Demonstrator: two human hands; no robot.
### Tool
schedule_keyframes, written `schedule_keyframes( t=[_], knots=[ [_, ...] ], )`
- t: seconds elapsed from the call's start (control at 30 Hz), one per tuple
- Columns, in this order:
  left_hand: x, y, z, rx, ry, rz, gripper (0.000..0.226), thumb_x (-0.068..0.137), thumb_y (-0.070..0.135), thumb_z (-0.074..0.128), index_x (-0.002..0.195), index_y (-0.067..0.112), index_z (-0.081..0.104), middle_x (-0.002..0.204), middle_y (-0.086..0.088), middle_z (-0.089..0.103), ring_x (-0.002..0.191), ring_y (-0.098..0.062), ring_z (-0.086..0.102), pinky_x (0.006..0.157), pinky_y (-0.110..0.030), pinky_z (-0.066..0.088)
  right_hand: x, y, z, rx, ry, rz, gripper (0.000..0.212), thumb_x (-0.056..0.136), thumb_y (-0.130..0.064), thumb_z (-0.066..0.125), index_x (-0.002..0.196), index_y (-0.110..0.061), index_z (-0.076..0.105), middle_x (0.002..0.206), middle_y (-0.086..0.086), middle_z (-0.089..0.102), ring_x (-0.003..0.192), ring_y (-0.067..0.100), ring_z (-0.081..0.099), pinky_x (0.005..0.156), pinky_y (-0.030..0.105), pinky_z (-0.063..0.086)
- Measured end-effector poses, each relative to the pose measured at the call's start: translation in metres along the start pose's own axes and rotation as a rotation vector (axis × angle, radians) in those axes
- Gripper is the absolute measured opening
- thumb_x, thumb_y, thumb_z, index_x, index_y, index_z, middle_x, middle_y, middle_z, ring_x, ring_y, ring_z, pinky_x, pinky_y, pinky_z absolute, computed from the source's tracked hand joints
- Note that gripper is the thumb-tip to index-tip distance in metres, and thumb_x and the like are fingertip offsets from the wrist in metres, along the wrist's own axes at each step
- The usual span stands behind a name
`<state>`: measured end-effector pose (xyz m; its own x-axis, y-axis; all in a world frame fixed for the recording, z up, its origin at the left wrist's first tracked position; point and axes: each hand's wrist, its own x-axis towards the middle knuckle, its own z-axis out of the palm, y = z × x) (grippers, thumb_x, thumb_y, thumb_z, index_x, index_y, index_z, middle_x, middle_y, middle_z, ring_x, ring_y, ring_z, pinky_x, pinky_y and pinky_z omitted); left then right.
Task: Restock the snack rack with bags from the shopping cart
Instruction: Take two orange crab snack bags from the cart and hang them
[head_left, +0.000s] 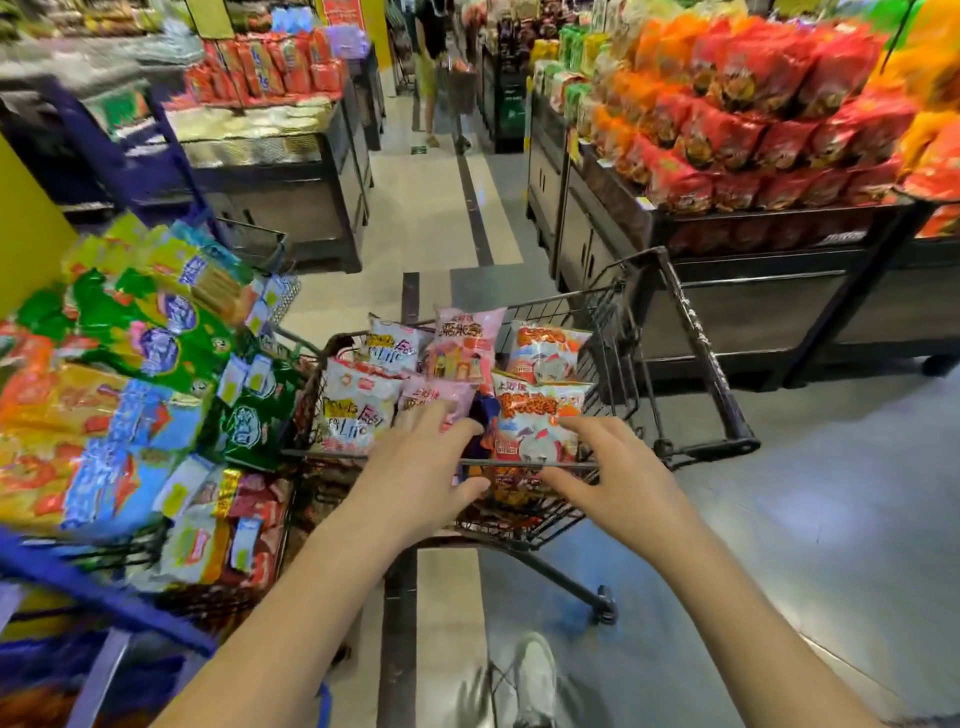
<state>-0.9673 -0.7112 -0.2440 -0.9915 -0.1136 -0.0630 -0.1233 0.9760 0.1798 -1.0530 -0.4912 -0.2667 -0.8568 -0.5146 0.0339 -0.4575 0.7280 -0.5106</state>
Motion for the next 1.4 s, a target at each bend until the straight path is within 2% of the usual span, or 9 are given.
schedule_keyframes(
  t=[0.33, 0.63, 0.73, 0.97, 1.03, 1.13, 1.17, 1.27, 1.4],
  knots=[
    [0.165, -0.016, 0.033, 0.001, -0.127, -0.020, 0.067, 0.093, 0.060, 0.061, 0.151, 0.032, 0.042, 0.165, 0.002, 0.026, 0.151, -0.023, 0.024, 0.120, -0.043, 0.030, 0.156, 0.074, 0.023, 0.059, -0.084, 0.016, 0.065, 0.094, -0.051, 0.066, 0.151, -0.032, 0.043, 0.147, -0.008, 0.046, 0.132, 0.015, 0.050, 0.104, 0.036, 0.048],
    [0.226, -0.045, 0.076, -0.105, -0.288, -0.037, 0.071, 0.093, 0.059, 0.062, 0.154, 0.031, 0.039, 0.160, 0.002, 0.029, 0.149, -0.022, 0.028, 0.118, -0.038, 0.031, 0.218, 0.103, 0.043, 0.101, -0.194, 0.097, 0.062, 0.096, -0.046, 0.066, 0.151, -0.031, 0.043, 0.150, -0.007, 0.043, 0.137, 0.014, 0.045, 0.109, 0.030, 0.040],
    [0.240, -0.056, 0.096, -0.226, -0.348, -0.078, 0.074, 0.090, 0.060, 0.067, 0.151, 0.026, 0.042, 0.154, 0.003, 0.037, 0.143, -0.020, 0.037, 0.115, -0.037, 0.037, 0.225, 0.107, 0.051, 0.109, -0.194, 0.134, 0.063, 0.095, -0.045, 0.068, 0.151, -0.028, 0.045, 0.149, -0.005, 0.045, 0.137, 0.015, 0.045, 0.110, 0.030, 0.039],
    [0.261, -0.070, 0.165, -0.691, -0.568, -0.327, 0.114, 0.066, 0.066, 0.086, 0.153, 0.021, 0.029, 0.149, 0.004, 0.050, 0.130, -0.015, 0.054, 0.109, -0.036, 0.049, 0.231, 0.114, 0.059, 0.168, -0.164, 0.182, 0.060, 0.094, -0.037, 0.072, 0.148, -0.027, 0.049, 0.147, -0.006, 0.047, 0.135, 0.013, 0.047, 0.110, 0.028, 0.040],
    [0.263, -0.067, 0.178, -0.795, -0.610, -0.368, 0.113, 0.066, 0.061, 0.090, 0.153, 0.025, 0.027, 0.144, 0.007, 0.053, 0.125, -0.012, 0.057, 0.105, -0.028, 0.051, 0.234, 0.116, 0.061, 0.171, -0.167, 0.197, 0.061, 0.095, -0.037, 0.071, 0.150, -0.026, 0.048, 0.149, -0.006, 0.046, 0.137, 0.013, 0.046, 0.111, 0.028, 0.039],
    [0.264, -0.064, 0.195, -0.930, -0.592, -0.353, 0.093, 0.074, 0.028, 0.093, 0.144, 0.024, 0.032, 0.130, 0.011, 0.058, 0.106, 0.005, 0.058, 0.083, -0.003, 0.049, 0.238, 0.118, 0.064, 0.165, -0.194, 0.227, 0.060, 0.096, -0.038, 0.069, 0.150, -0.027, 0.046, 0.152, -0.005, 0.044, 0.138, 0.014, 0.045, 0.111, 0.029, 0.038],
    [0.265, -0.064, 0.201, -0.943, -0.577, -0.344, 0.094, 0.071, 0.026, 0.096, 0.143, 0.022, 0.035, 0.132, 0.009, 0.060, 0.106, 0.007, 0.059, 0.086, -0.005, 0.050, 0.240, 0.118, 0.065, 0.160, -0.203, 0.236, 0.060, 0.096, -0.038, 0.068, 0.151, -0.026, 0.046, 0.152, -0.004, 0.044, 0.138, 0.015, 0.045, 0.111, 0.029, 0.038],
    [0.264, -0.068, 0.218, -0.988, -0.561, -0.319, 0.103, 0.058, 0.032, 0.102, 0.143, 0.020, 0.045, 0.134, 0.004, 0.066, 0.118, -0.005, 0.066, 0.107, -0.033, 0.053, 0.243, 0.121, 0.068, 0.146, -0.230, 0.260, 0.060, 0.097, -0.039, 0.066, 0.151, -0.026, 0.045, 0.153, -0.003, 0.043, 0.137, 0.017, 0.046, 0.109, 0.029, 0.039],
    [0.264, -0.068, 0.226, -1.004, -0.533, -0.320, 0.074, 0.066, 0.009, 0.097, 0.126, 0.024, 0.055, 0.119, 0.005, 0.073, 0.108, -0.002, 0.070, 0.105, -0.036, 0.054, 0.246, 0.123, 0.071, 0.136, -0.239, 0.264, 0.060, 0.098, -0.040, 0.064, 0.152, -0.025, 0.044, 0.153, -0.001, 0.043, 0.138, 0.018, 0.045, 0.108, 0.030, 0.039]
  ],
)
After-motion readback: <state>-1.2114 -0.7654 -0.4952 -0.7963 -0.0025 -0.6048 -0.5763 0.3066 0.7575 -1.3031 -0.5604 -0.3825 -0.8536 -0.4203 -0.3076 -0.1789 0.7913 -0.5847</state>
